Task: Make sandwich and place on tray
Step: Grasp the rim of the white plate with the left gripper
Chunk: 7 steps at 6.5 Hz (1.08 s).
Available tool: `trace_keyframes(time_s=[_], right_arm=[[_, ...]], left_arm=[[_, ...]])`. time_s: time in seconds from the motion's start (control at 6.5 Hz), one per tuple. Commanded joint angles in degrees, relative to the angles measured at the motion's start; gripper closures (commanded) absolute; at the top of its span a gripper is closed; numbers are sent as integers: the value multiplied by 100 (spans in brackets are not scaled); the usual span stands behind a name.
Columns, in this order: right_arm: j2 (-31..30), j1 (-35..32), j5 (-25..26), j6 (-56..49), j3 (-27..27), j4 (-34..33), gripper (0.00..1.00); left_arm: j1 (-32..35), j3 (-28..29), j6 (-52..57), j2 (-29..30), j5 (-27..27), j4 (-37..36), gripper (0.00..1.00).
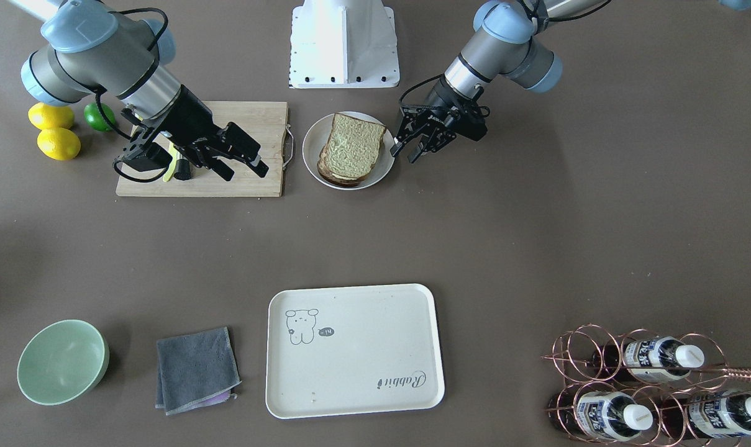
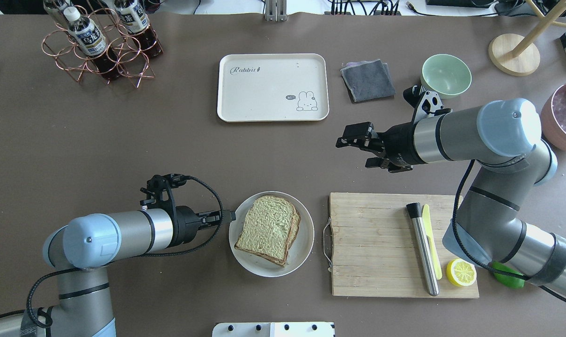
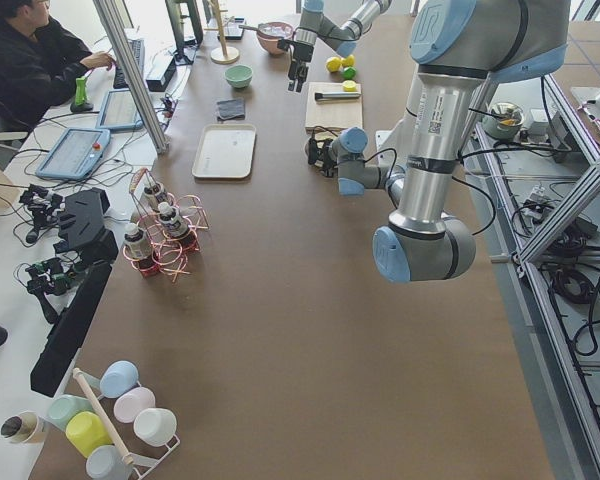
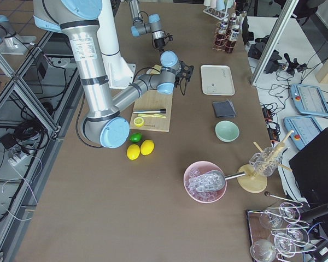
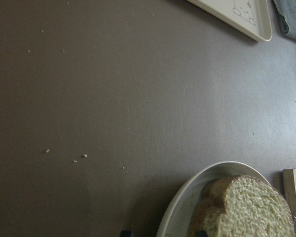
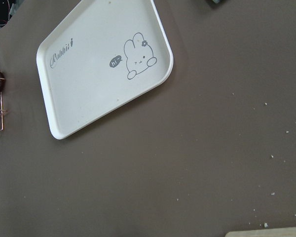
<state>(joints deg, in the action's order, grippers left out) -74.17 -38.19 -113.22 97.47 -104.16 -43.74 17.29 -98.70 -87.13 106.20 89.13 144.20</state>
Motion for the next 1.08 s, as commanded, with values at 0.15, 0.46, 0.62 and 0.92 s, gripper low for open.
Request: trace_keyframes(time_s=[0.15, 0.46, 0.62, 0.92], right_arm=[[8, -13, 19, 0, 10, 24, 1], [8, -13, 19, 0, 19, 24, 1], [-1, -13, 19, 0, 19, 24, 1], [-80, -22, 10, 0, 10, 32, 1]], left_arm=[[-59, 122, 3, 41, -36, 3, 53], [-59, 122, 3, 41, -36, -5, 56], [-146, 122, 3, 41, -105, 3, 56], [-375, 131, 3, 76, -414, -6, 56]])
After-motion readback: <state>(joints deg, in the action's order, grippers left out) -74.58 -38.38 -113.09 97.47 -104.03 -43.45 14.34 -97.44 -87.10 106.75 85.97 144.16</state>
